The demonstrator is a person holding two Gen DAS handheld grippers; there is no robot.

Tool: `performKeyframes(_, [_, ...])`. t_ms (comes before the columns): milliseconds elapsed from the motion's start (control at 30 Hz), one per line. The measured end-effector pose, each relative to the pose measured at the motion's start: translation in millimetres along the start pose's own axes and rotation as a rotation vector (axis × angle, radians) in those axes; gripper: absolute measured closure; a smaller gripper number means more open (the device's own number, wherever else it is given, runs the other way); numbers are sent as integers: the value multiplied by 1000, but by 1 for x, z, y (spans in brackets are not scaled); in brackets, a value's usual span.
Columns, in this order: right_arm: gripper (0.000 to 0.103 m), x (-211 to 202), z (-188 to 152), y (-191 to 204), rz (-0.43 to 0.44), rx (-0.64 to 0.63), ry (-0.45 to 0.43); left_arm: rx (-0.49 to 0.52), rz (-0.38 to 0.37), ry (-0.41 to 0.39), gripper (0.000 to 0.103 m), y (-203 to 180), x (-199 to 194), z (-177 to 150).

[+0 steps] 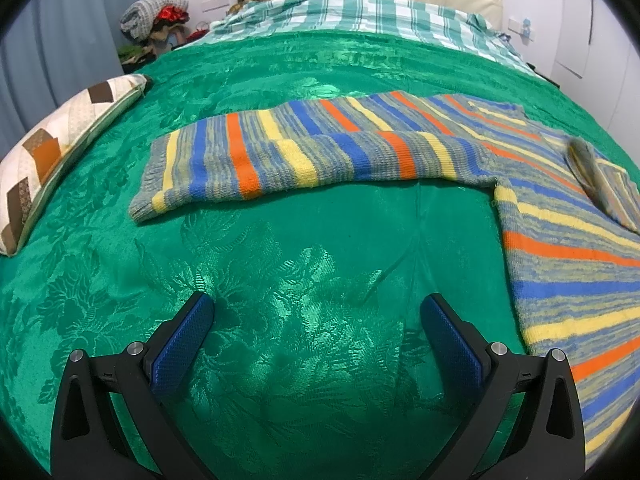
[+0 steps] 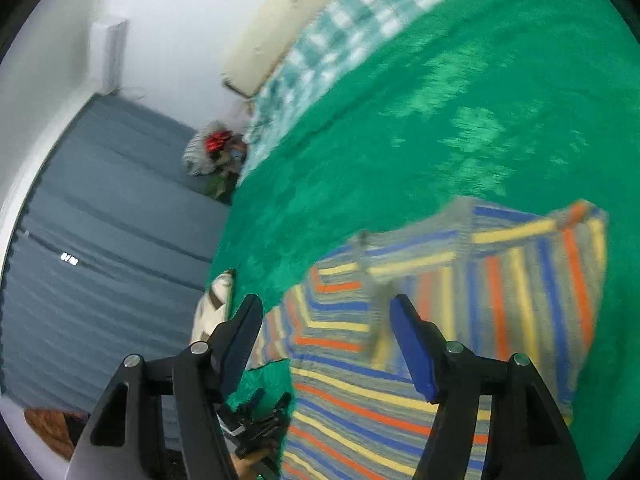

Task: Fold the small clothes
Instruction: 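Grasp the extended sleeve with the right gripper and lay it across the body, then open the right gripper and lift it away from the sweater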

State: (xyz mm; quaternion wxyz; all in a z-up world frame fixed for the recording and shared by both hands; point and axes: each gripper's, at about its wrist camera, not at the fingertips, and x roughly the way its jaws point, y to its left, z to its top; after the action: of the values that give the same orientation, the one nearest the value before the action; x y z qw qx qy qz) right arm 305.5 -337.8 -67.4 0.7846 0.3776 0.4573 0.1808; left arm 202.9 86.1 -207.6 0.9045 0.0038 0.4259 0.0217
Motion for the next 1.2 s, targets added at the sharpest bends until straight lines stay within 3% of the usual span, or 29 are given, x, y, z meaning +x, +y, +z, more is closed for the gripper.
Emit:
performKeyframes(133, [38, 3, -17, -41, -110, 34, 93, 9, 15, -3, 0, -3, 0, -1])
performKeyframes(200, [45, 15, -30, -73, -280, 22, 162, 7, 13, -3, 0, -2, 0, 0])
performKeyframes(233, [53, 16, -35, -91, -386, 28, 190, 6, 11, -3, 0, -2, 0, 0])
performKeyframes(267, [74, 13, -37, -105, -468, 37, 202, 5, 9, -2, 0, -2, 0, 0])
performKeyframes(300, [74, 3, -38, -118, -564, 32, 188, 5, 9, -2, 0, -2, 0, 0])
performKeyframes(367, [72, -16, -36, -115, -652, -22, 121, 6, 12, -3, 0, -2, 0, 0])
performKeyframes(433, [72, -31, -32, -98, -556, -57, 66, 11, 19, -4, 0, -2, 1, 0])
performKeyframes(500, [72, -28, -28, -79, -460, -117, 68, 17, 27, -4, 0, -4, 2, 0])
performKeyframes(600, [71, 3, -33, -63, -355, -188, 170, 13, 21, -4, 0, -3, 2, 0])
performKeyframes(633, [71, 13, -38, -65, -360, -193, 203, 12, 19, -4, 0, -3, 2, 1])
performKeyframes(700, [72, 35, -50, -84, -496, -201, 275, 11, 17, -4, 0, -3, 2, 1])
performKeyframes(733, [77, 37, -55, -97, -584, -190, 273, 10, 17, -3, 0, -4, 2, 1])
performKeyframes(800, [77, 24, -56, -103, -579, -154, 202, 10, 16, -4, 0, -3, 2, 1])
performKeyframes(900, [67, 2, -67, -88, -679, -240, 124, 11, 17, -5, 0, -4, 2, 1])
performKeyframes(967, [52, -18, -78, -80, -668, -281, 76, 11, 18, -5, 0, -3, 2, 1])
performKeyframes(1067, [42, -57, -106, -74, -679, -294, -39, 13, 21, -6, 0, -4, 2, 1])
performKeyframes(1200, [40, -92, -143, -82, -702, -230, -140, 12, 19, -6, 0, -4, 2, 1])
